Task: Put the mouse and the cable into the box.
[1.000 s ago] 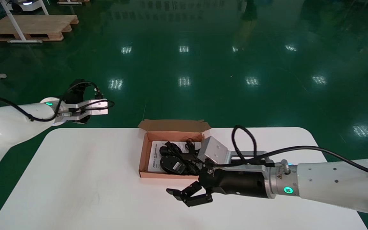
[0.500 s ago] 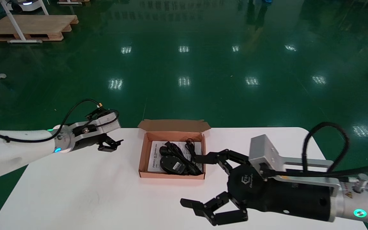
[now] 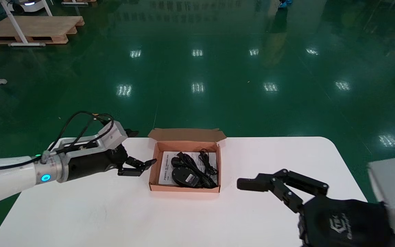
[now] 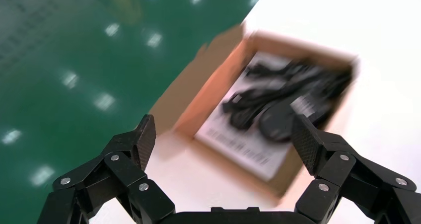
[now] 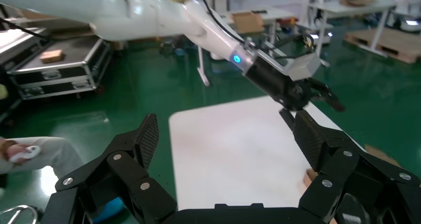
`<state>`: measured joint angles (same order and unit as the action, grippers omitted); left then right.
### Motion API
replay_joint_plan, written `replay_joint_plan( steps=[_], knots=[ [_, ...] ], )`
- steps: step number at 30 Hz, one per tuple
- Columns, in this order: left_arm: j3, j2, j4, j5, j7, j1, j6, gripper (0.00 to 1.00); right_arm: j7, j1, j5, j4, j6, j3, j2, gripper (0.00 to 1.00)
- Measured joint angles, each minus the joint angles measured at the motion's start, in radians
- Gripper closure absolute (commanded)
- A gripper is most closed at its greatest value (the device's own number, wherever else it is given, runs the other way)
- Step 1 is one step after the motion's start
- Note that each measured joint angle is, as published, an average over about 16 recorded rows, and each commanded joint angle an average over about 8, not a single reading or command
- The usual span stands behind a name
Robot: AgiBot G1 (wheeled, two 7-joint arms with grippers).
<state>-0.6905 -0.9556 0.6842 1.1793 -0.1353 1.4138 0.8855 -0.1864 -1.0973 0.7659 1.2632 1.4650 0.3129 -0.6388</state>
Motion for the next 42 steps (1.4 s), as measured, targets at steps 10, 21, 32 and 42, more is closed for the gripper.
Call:
replay_joint_plan(
  steps=[10, 21, 32, 42],
  knots=[
    [0.138, 0.115, 0.201, -0.15, 0.108, -0.114, 0.205, 0.0, -0.001, 0.022, -0.036, 0.02, 0.031, -0.032, 0.028, 0.0],
    [0.296, 0.248, 0.433, -0.324, 0.233, -0.245, 0.44, 0.0, 0.0, 0.022, -0.036, 0.02, 0.031, -0.031, 0.028, 0.0],
    [0.416, 0.349, 0.608, -0.455, 0.323, -0.344, 0.619, 0.0, 0.0, 0.023, -0.038, 0.02, 0.031, -0.032, 0.029, 0.0],
    [0.431, 0.361, 0.628, -0.471, 0.332, -0.356, 0.64, 0.0, 0.0, 0.023, -0.038, 0.021, 0.031, -0.032, 0.03, 0.0]
  ],
)
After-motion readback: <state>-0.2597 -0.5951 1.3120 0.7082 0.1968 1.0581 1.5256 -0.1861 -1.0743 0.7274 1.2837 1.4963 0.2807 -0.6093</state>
